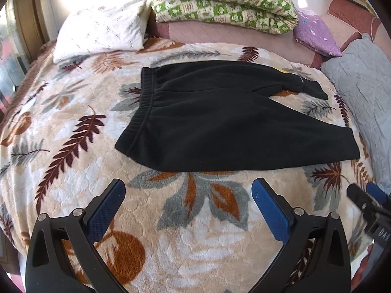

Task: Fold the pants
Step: 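Grasp the waistband with the left tool while the right tool grasps the leg hems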

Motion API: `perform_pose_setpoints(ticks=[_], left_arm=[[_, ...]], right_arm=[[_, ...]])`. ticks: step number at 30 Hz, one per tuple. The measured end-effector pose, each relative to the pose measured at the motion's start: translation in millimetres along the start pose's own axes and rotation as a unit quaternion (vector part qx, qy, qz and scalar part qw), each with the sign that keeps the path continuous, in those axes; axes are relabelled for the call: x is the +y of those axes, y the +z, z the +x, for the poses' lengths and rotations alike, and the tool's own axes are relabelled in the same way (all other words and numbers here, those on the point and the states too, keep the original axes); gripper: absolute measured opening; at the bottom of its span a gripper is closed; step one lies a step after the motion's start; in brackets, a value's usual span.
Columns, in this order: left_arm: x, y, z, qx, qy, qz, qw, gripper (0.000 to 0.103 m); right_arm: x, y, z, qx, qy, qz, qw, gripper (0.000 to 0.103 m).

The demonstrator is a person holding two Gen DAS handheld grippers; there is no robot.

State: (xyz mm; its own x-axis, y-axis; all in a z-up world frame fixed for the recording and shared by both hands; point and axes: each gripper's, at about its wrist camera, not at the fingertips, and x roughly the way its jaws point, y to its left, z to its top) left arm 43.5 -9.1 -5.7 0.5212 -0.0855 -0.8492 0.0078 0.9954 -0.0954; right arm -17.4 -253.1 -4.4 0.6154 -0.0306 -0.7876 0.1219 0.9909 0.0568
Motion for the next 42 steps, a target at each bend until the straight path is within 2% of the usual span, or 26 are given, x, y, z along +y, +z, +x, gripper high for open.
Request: perform_pose_setpoints(ticks=[3,5,8,11,16,19,21,25,27,28,30,32,36,40,41,42], left_arm=[[12.8,30.4,15.5,0.034,-0.037,-0.014,0.9987,0.103],[26.3,56.2,24.7,0.048,-0.048,-0.030,0.9973,0.103],[45.6,98.2,38.4,0.067,-0.058,-0.043,0.9952,0.103],[59.0,133.0,54.5,0.085,-0.053,-0.042,0.9941,0.103],[77.7,171.0,94.8,0.130,-0.057,-0.060,0.9881,0.103],[89.7,187.7,116.2,0.148,-0.068,-0.089,0.9826,0.103],[97.0,197.5,126.1,0.151,-0.070,-0.104,0.9805,0.103],[103.2,213.0,140.3,0.158,-0.071,-0.110,0.9787,0.103],[105.2,220.1,147.4,0.162,-0.077,-0.114,0.9772,0.103],[106.6,222.6,151.4,0.165,-0.080,-0.118,0.9759,0.103],[110.1,226.5,159.0,0.168,-0.089,-0.134,0.9725,0.103],[112.3,229.6,167.5,0.175,-0.103,-0.146,0.9682,0.103],[110.9,228.3,184.0,0.194,-0.102,-0.153,0.9636,0.103],[110.1,223.3,192.8,0.198,-0.128,-0.156,0.9593,0.103],[110.7,222.2,194.0,0.196,-0.139,-0.160,0.9574,0.095],[110.9,222.0,195.0,0.195,-0.144,-0.161,0.9568,0.092]], right_arm=[[-11.0,25.6,-1.6,-0.004,0.010,-0.007,1.000,0.103],[-22.4,48.7,-2.7,-0.009,0.017,-0.011,1.000,0.103],[-41.6,92.0,-2.8,-0.022,0.021,-0.034,0.999,0.103],[-63.9,143.2,12.3,-0.029,0.005,-0.059,0.998,0.103],[-101.2,227.9,88.8,0.018,-0.005,-0.063,0.998,0.101],[-120.9,255.7,139.0,0.051,0.017,-0.031,0.998,0.093],[-133.8,271.2,174.3,0.076,0.038,-0.003,0.996,0.083],[-152.8,286.0,222.6,0.102,0.050,0.035,0.993,0.080],[-157.2,290.9,234.7,0.104,0.063,0.043,0.992,0.067],[-157.9,292.2,238.0,0.101,0.074,0.047,0.991,0.065],[-158.3,294.8,243.7,0.100,0.084,0.046,0.990,0.065],[-158.6,297.5,250.1,0.105,0.073,0.042,0.991,0.065],[-161.9,300.6,256.4,0.102,0.073,0.049,0.991,0.066],[-161.6,301.7,261.7,0.105,0.069,0.045,0.991,0.067],[-161.5,301.9,263.0,0.105,0.069,0.045,0.991,0.067],[-161.6,301.9,263.6,0.104,0.070,0.044,0.991,0.067]])
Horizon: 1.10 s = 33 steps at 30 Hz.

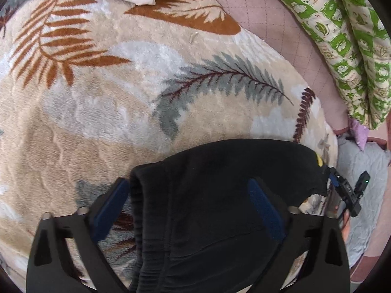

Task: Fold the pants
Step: 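Grasp the waistband with the left tool while the right tool grasps the leg hems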

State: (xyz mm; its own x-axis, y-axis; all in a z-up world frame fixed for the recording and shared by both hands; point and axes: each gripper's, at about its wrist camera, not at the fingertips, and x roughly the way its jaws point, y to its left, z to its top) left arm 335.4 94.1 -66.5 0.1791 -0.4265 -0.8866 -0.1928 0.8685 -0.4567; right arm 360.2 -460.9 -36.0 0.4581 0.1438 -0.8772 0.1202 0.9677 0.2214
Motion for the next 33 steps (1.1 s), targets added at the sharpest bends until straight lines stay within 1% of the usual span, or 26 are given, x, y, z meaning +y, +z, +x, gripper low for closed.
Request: perform_pose_setpoints(ticks=[1,2,3,4,5,6,9,12,14,15,16,17,18,19,21,25,33], left_arm=[[0.0,-0.3,-1.0,-0.005,0.001,0.004,1.0000,0.090],[-0.3,-0.4,-1.6,-0.008,0.002,0.008,0.9999,0.082],[0.6,-0.4,-2.7,-0.009,0.003,0.011,0.9999,0.069],[1.3,-0.2,-4.1,-0.009,0.000,0.013,0.9999,0.064],[4.1,-1.0,-5.5,-0.006,-0.002,0.015,0.9999,0.062],[5.1,-1.1,-6.1,-0.005,-0.002,0.017,0.9998,0.062],[2.8,-2.3,-3.7,0.000,0.014,0.031,0.9994,0.062],[3.4,-2.3,-3.0,0.004,0.021,0.036,0.9991,0.062],[3.1,-2.4,-2.3,0.001,0.027,0.039,0.9989,0.062],[1.6,-3.0,-1.1,-0.003,0.033,0.044,0.9985,0.061],[-0.4,-4.3,-1.4,-0.008,0.045,0.050,0.9977,0.056],[-2.4,-6.1,-1.5,-0.014,0.059,0.055,0.9966,0.036],[-4.2,-7.7,-0.4,-0.014,0.063,0.060,0.9961,0.031],[-4.9,-9.5,-1.0,-0.018,0.067,0.062,0.9957,0.030],[-6.9,-12.3,-4.9,-0.031,0.078,0.065,0.9943,0.029],[-13.0,-18.6,-17.5,-0.056,0.077,0.063,0.9934,0.028],[-26.5,-40.9,-56.4,-0.102,0.075,0.082,0.9885,0.028]], right_arm=[[-0.5,0.2,0.1,-0.001,-0.001,0.001,1.000,0.067],[-1.2,0.8,0.2,-0.003,-0.001,0.002,1.000,0.067],[-2.3,1.2,0.1,-0.005,0.001,0.004,1.000,0.067],[-3.9,2.1,0.0,-0.005,0.005,0.006,1.000,0.067],[-5.1,2.7,0.0,-0.006,0.005,0.008,1.000,0.067],[-7.0,3.8,-0.1,-0.005,0.006,0.009,1.000,0.067],[-11.9,7.0,-0.2,-0.003,0.009,0.010,1.000,0.067],[-15.4,10.4,2.0,0.007,0.019,0.010,1.000,0.067],[-13.8,11.4,4.3,0.016,0.022,0.000,1.000,0.065],[-12.1,11.7,6.0,0.021,0.020,-0.006,1.000,0.058],[-10.6,11.8,6.9,0.023,0.021,-0.010,0.999,0.049],[-9.1,11.5,7.2,0.022,0.016,-0.014,1.000,0.032],[-8.4,11.6,7.7,0.022,0.004,-0.016,1.000,0.021],[-9.6,11.5,8.2,0.025,-0.005,-0.013,1.000,0.016],[-11.9,9.9,4.3,0.026,-0.004,-0.012,1.000,0.009],[-9.9,7.3,-18.6,-0.003,-0.006,-0.029,1.000,0.007],[8.2,-6.3,-69.3,-0.051,-0.017,-0.075,0.996,0.007]])
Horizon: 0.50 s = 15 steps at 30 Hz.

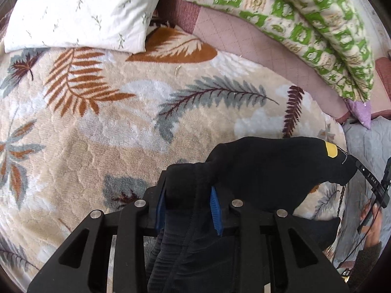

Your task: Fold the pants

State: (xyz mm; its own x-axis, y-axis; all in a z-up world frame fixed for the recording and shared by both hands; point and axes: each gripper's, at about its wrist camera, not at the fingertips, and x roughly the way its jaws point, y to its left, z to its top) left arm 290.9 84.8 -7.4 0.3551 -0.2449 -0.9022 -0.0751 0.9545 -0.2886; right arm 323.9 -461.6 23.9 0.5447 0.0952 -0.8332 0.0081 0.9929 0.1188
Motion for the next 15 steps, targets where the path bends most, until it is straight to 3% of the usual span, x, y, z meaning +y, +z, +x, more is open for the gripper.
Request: perform_pose_setpoints(ticks=[8,15], left_arm=[[-12.4,-26.9,-45.4,-0.083,0.030,0.030,0.9956,0.028],[-12.9,-69.4,-64.3,-0.143,0.048,0.058,0.9868,0.028]], right_arm=[[14.5,-21.6,-53.7,-0.039,-0.006,-0.022,0.999,0.006],[18.8,-66.5,-90.1,-0.057,-0.021,-0.041,0.997,0.003]])
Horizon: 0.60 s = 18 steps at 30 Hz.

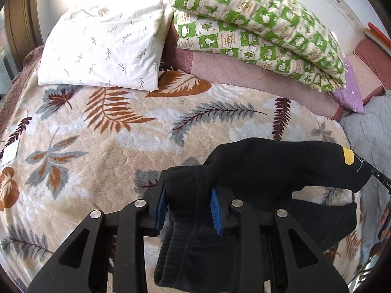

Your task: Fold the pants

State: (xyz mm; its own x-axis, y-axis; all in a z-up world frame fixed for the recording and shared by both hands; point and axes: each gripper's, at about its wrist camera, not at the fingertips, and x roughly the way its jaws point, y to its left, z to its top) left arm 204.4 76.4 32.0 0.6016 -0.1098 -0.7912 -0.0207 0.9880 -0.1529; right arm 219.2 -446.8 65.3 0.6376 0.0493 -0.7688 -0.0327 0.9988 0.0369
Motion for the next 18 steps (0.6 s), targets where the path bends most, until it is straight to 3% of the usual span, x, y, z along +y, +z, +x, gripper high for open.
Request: perform_pose_setpoints(ticks=[7,18], left_arm=[[5.1,-56.3,-20.3,-0.029,0.011,0.037,0.9988,0.028],[19.1,-131.9,-12.4,0.023,-0.001,0.060,0.9979,0.029]], right_arm=[[-0.2,-63.7,-20.4,0.006,0.008,0.010,1.000,0.003],[-6.3,-145.6,-37.1,0.025,0.023,0.040,0.999,0.003]])
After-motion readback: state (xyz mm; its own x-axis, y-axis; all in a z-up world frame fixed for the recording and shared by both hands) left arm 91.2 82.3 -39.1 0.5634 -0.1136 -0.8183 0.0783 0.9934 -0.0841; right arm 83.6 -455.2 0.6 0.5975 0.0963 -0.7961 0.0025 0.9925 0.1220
